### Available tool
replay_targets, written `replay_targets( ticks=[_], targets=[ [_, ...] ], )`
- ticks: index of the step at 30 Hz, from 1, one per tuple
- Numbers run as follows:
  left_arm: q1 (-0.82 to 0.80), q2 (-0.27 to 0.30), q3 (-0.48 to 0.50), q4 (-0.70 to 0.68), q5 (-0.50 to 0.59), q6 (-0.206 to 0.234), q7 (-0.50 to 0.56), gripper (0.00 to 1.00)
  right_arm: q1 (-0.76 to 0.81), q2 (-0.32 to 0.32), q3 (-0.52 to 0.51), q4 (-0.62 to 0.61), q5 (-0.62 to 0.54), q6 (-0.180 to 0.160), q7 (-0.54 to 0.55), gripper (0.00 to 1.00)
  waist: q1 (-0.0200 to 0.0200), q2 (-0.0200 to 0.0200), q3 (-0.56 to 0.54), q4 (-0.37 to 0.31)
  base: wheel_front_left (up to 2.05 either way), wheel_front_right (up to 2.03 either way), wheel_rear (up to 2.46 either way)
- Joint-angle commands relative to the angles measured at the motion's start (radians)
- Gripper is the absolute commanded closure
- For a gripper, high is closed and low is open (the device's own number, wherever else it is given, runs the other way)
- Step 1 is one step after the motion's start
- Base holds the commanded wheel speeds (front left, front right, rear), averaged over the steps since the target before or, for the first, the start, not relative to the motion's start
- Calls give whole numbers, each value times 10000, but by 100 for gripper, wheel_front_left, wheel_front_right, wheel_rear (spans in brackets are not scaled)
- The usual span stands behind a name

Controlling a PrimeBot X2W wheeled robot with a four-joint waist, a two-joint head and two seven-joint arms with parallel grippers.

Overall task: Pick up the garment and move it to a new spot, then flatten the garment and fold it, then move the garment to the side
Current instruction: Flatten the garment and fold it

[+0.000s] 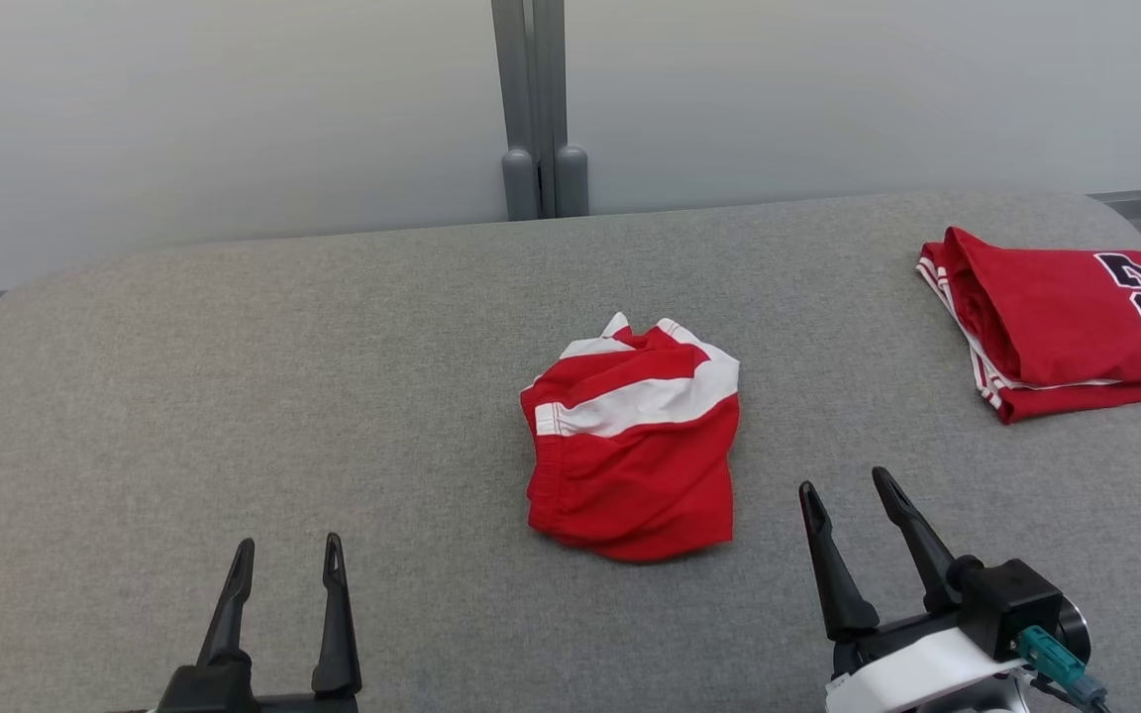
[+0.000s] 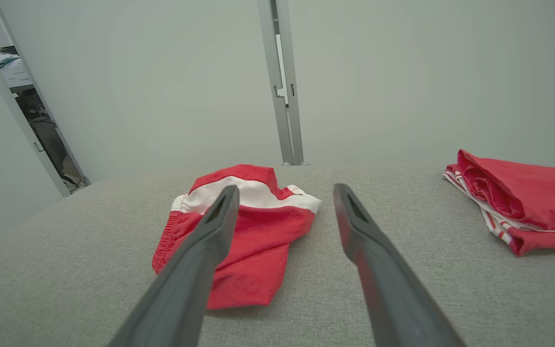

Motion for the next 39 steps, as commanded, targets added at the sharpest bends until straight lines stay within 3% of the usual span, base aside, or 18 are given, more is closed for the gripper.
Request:
replay_targets(
  ticks=[1,29,31,35,39],
  targets=[
    [-149,1,9,10,-31,60,-3,0,37,-24,-17,28,-54,-15,2,0,0,-1,-1,-5,0,0,0],
    [-247,1,-108,236,-106,-67,-3,0,-18,-20,-54,337,-242,-15,3,0,0,-1,117,-22,0,0,0],
    [-314,-1,-218,370,-601,-319,-3,0,-24,-19,-46,331,-246,-15,3,0,0,-1,155,-45,0,0,0],
    [-705,2,-590,796,-1538,-1429,-1,0,-58,-57,-49,293,-251,-15,3,0,0,-1,327,-42,0,0,0],
    [-1487,4,-1137,1495,-2775,-1816,-3,0,-182,-119,157,380,-202,-14,3,0,0,-1,542,-113,0,0,0]
  ],
)
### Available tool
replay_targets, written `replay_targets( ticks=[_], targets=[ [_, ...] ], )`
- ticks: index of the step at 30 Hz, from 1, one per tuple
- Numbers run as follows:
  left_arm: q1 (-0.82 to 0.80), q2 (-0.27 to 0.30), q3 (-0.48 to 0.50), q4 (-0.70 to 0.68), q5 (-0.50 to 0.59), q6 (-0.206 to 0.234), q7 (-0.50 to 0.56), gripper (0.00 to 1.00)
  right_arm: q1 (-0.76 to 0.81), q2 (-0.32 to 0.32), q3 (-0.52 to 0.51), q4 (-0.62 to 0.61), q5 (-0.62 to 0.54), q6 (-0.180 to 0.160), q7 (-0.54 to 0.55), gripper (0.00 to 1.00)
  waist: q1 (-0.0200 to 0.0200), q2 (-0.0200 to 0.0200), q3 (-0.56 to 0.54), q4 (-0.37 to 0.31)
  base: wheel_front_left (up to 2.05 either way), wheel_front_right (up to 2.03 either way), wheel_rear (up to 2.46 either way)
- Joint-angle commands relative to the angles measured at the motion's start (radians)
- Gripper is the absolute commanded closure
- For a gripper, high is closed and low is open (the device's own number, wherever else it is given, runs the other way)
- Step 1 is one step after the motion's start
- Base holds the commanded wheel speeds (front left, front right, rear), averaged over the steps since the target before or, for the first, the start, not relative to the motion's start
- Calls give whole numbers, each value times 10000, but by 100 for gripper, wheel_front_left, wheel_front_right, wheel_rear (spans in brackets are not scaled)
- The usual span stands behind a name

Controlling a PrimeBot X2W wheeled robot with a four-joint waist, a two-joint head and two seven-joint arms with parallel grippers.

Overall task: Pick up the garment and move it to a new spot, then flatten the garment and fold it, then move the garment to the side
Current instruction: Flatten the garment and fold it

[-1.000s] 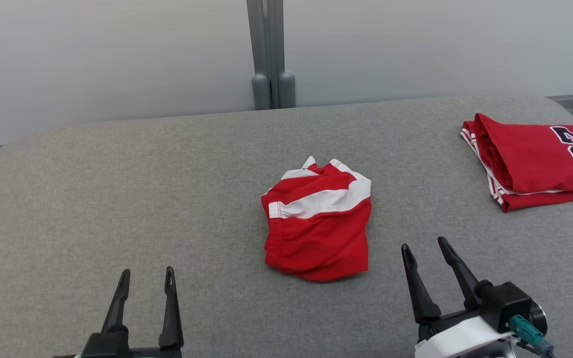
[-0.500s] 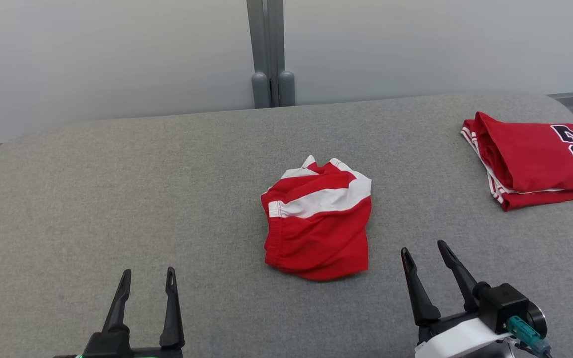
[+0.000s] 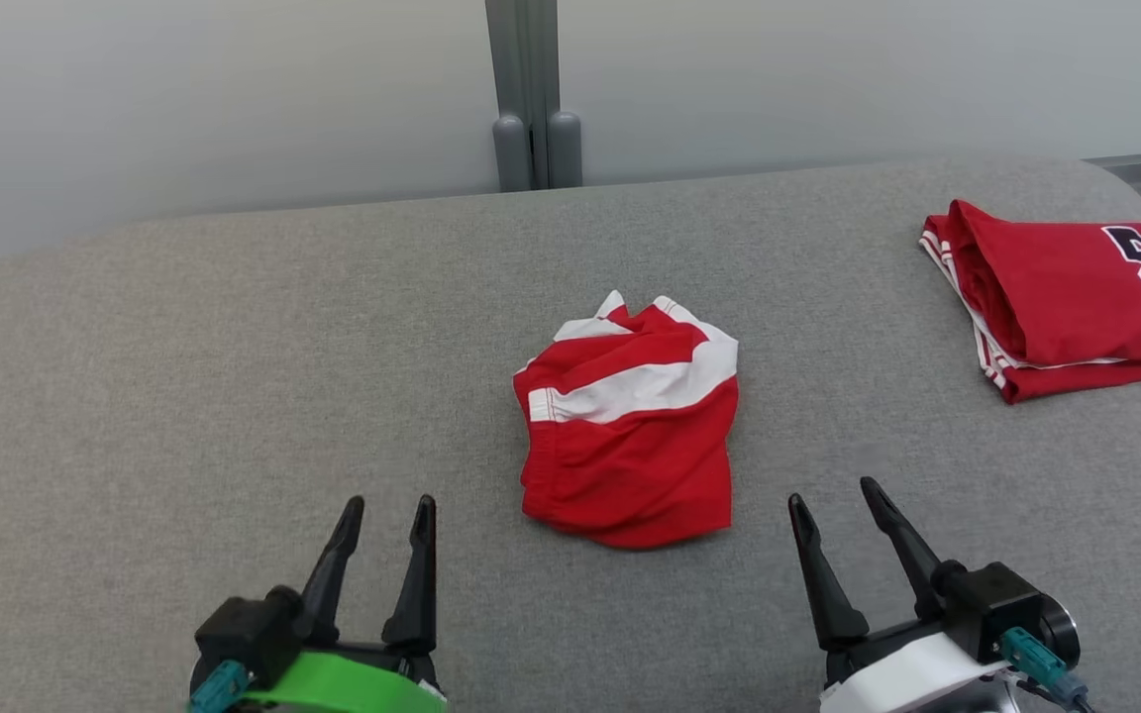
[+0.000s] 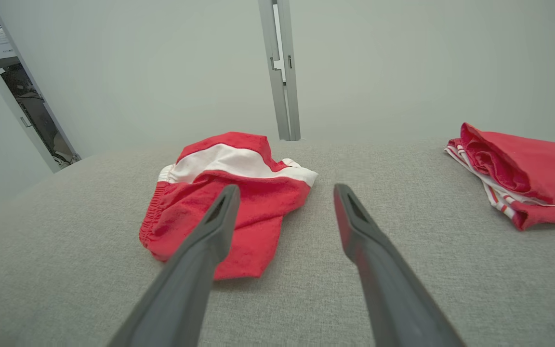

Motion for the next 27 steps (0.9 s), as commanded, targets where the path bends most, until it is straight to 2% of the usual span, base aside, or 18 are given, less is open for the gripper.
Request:
replay_targets(
  ticks=[1,3,7,10,14,20,27],
  targets=[
    [-442,10,-328,311,-576,-64,1,0,-187,-56,86,4,-36,-15,3,0,0,-1,189,-95,0,0,0],
    [-1007,130,-1070,739,-1268,-66,1,0,-307,-83,172,2,-14,-15,3,0,0,-1,360,-183,0,0,0],
    [-2353,976,-2877,1461,-3365,-72,456,0,-466,-216,220,-12,14,-15,3,0,0,-1,661,-354,0,0,0],
    [-3155,1438,-3610,1659,-4624,-74,632,0,-598,-300,236,-35,-15,-15,3,0,0,-1,857,-488,0,0,0],
    [-3905,1908,-4114,2004,-5923,-75,1094,0,-752,-358,226,-96,-36,-15,3,0,0,-1,1140,-656,0,0,0],
    [-4692,2224,-4626,2375,-7138,-77,1395,0,-950,-362,201,-179,-103,-15,3,0,0,-1,1502,-843,0,0,0],
    [-5310,2419,-5241,2945,-7534,-77,1192,0,-1100,-328,189,-244,-123,-15,3,0,0,-1,1805,-1016,0,0,0]
  ],
)
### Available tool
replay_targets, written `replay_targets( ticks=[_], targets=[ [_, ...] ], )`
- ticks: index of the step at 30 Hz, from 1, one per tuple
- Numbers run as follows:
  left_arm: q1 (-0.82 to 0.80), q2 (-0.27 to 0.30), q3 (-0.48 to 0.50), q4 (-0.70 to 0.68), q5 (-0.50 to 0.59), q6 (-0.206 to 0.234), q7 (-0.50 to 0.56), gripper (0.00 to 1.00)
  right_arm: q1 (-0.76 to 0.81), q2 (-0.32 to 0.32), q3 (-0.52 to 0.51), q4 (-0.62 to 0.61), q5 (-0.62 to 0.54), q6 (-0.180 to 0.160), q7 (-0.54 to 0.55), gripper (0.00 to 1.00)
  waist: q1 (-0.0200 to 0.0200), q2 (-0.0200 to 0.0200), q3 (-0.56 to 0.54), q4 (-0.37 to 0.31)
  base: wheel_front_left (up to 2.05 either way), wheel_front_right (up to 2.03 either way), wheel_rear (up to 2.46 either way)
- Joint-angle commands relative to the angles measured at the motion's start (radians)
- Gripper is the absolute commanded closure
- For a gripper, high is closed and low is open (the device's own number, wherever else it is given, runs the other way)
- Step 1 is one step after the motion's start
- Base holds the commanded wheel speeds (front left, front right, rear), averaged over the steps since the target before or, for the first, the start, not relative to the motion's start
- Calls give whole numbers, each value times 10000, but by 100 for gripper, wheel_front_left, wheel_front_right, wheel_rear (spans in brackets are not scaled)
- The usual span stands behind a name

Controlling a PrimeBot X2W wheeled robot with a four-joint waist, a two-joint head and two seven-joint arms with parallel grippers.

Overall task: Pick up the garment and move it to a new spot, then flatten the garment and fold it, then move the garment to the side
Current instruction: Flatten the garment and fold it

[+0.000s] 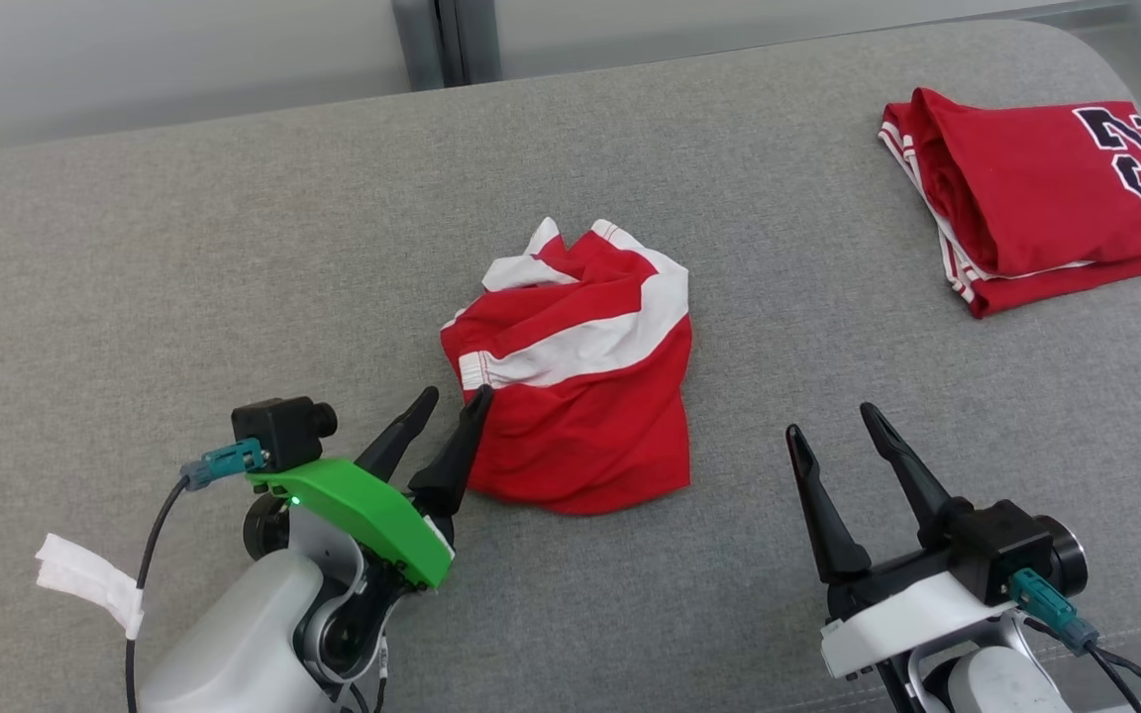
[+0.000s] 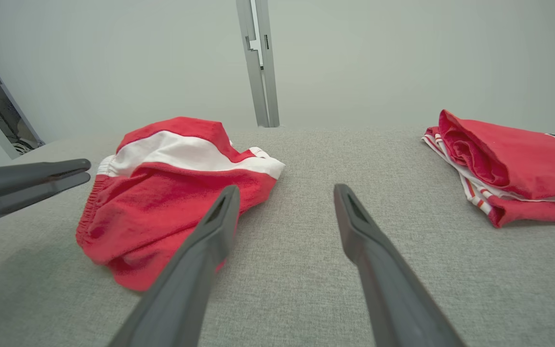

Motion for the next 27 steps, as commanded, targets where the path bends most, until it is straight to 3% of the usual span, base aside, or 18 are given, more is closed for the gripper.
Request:
replay_targets(
  ticks=[1,12,13,14,15,23,27],
  targets=[
    [-252,48,-96,76,-116,-43,-92,0,-110,22,-26,-41,-72,-15,3,0,0,0,131,-95,0,0,0],
    [-861,205,-828,383,-538,-43,-666,0,-251,74,-54,-108,-121,-15,3,0,0,0,415,-245,0,0,0],
    [-912,233,-902,346,-553,-44,-734,53,-257,81,-59,-113,-129,-15,3,0,0,0,436,-252,0,0,0],
    [-969,262,-961,316,-539,-44,-793,92,-271,86,-70,-116,-131,-15,3,0,0,0,450,-255,0,0,0],
    [-1002,279,-1089,242,-585,-44,-822,100,-290,96,-73,-112,-129,-15,3,0,0,0,465,-260,0,0,0],
    [-1524,520,-1553,-415,-12,-42,-1178,100,-367,192,-76,-21,-114,-15,3,0,0,0,413,-300,0,0,0],
    [-2084,308,-1751,-611,-61,-42,-1115,100,-397,279,20,4,-23,-15,3,0,0,0,242,-477,0,0,0]
  ],
)
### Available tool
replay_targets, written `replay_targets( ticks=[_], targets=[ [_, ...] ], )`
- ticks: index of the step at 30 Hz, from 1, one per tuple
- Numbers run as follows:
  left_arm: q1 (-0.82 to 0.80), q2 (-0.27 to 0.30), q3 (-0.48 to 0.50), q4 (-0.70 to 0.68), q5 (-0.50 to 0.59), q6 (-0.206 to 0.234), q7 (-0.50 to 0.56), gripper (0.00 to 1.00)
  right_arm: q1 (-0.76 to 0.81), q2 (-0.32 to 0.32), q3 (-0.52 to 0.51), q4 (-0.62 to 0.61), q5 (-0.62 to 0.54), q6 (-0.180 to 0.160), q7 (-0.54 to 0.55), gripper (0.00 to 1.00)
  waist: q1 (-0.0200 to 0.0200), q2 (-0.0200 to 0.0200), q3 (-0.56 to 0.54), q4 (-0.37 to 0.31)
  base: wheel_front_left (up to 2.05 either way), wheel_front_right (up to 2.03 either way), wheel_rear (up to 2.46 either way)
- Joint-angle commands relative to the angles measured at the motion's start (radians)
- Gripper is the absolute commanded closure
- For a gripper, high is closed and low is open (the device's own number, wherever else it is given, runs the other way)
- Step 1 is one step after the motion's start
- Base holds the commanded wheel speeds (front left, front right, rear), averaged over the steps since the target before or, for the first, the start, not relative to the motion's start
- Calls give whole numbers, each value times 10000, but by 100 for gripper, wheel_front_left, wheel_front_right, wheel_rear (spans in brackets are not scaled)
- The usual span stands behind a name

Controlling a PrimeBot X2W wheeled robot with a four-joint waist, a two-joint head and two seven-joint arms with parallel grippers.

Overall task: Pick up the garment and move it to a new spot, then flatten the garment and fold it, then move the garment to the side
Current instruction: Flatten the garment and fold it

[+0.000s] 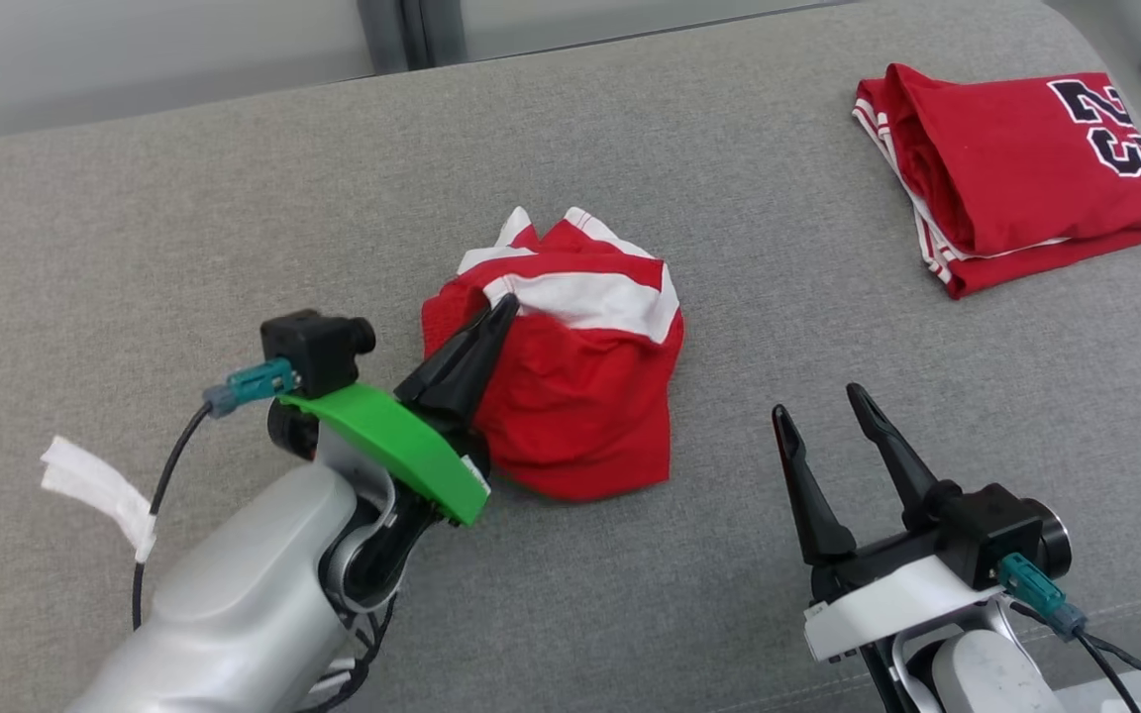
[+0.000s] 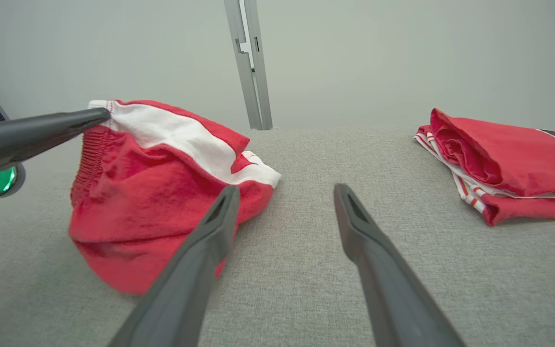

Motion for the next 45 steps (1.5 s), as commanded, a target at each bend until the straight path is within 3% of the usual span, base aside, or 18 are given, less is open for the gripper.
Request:
replay_targets(
  ticks=[1,12,17,24,28,31,33,35,37,40,45],
  targets=[
    [-483,-102,-37,-124,-91,-42,94,100,-116,31,-8,13,16,-15,3,0,0,0,-110,-164,0,0,0],
    [-4299,-649,-731,-1221,92,-41,1652,100,-33,169,-40,52,158,-16,3,0,0,0,-357,-1082,0,0,0],
    [-5559,-257,-1137,-2150,-108,-33,2006,100,89,188,-145,52,179,-16,3,0,0,0,-560,-1188,0,0,0],
    [-3909,1289,-2055,-2614,-87,-33,1655,100,142,187,-330,-266,67,-16,3,0,0,0,-419,-628,0,0,0],
    [-2049,1920,-2645,-2257,394,276,608,100,164,-94,-449,-435,-19,-16,3,0,0,0,-37,-141,0,0,0],
    [-992,2075,-2885,-1700,1391,654,32,100,187,-305,-549,-460,18,-14,3,0,0,0,228,231,0,0,0],
    [-560,1976,-2469,-1434,2660,1302,-100,100,121,-487,-611,-418,36,-16,3,0,0,0,412,500,0,0,0],
    [47,1747,-1459,-1791,4484,1995,-107,100,-77,-626,-585,-381,-85,-16,3,0,0,0,624,753,0,0,0],
    [1047,1643,-638,-2010,5857,2279,-83,100,-295,-797,-592,-280,-96,-16,3,0,0,0,785,946,0,0,0],
    [1862,1238,764,-2111,6993,2161,-105,100,-539,-985,-610,-169,-43,-16,3,0,0,0,903,1162,0,0,0],
    [3137,512,2868,-1870,7793,1765,-101,100,-528,-1240,-520,-96,0,-16,3,0,0,0,903,1305,0,0,0]
  ],
)
